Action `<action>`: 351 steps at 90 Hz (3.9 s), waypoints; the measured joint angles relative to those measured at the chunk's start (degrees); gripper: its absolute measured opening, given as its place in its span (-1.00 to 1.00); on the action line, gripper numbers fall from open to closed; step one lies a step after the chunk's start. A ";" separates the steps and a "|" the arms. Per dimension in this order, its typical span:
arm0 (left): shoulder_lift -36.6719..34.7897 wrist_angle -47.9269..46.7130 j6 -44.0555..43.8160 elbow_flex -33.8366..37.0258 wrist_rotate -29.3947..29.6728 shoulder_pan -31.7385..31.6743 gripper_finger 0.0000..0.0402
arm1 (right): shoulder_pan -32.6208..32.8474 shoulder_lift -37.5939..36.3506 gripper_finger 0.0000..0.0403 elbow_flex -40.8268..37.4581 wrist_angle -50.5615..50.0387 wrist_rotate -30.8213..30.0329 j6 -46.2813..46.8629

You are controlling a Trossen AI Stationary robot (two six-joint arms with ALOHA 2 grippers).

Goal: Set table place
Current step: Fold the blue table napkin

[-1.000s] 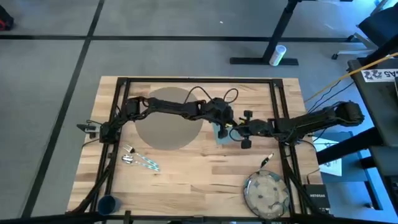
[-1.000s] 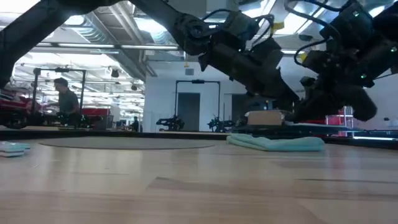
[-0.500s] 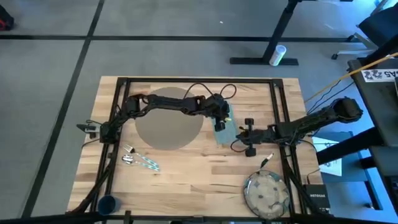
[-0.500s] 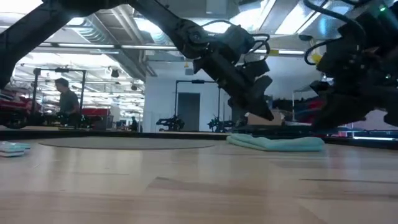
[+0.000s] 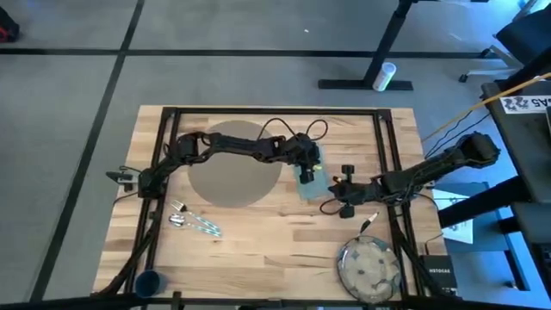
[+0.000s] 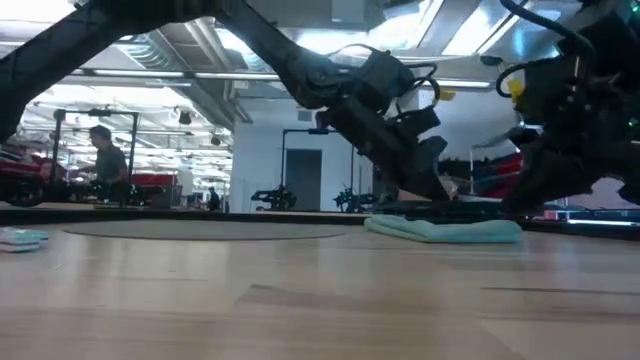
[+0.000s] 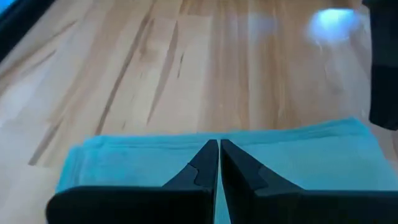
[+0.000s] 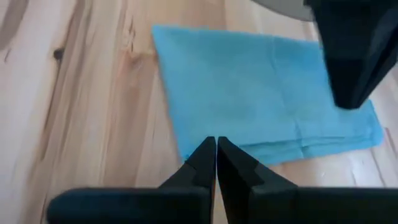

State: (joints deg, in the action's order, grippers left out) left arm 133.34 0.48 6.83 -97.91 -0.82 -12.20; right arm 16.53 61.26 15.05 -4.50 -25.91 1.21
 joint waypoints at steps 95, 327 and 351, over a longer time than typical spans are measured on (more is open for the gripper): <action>5.05 2.52 -1.51 -0.04 -0.32 -3.72 -1.00 | -0.07 12.96 -1.00 0.07 9.50 4.81 5.01; -32.75 -40.40 -3.53 30.66 12.37 12.96 -1.00 | -0.07 7.69 -1.00 4.24 10.78 5.36 -7.70; -32.82 -34.00 -4.88 32.20 18.22 11.31 -1.00 | -1.65 9.68 -1.00 4.26 14.17 -1.56 -7.56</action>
State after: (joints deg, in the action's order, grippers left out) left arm 100.52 -33.52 1.95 -65.71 17.40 -0.90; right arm 14.89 70.94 19.31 9.67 -27.48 -6.35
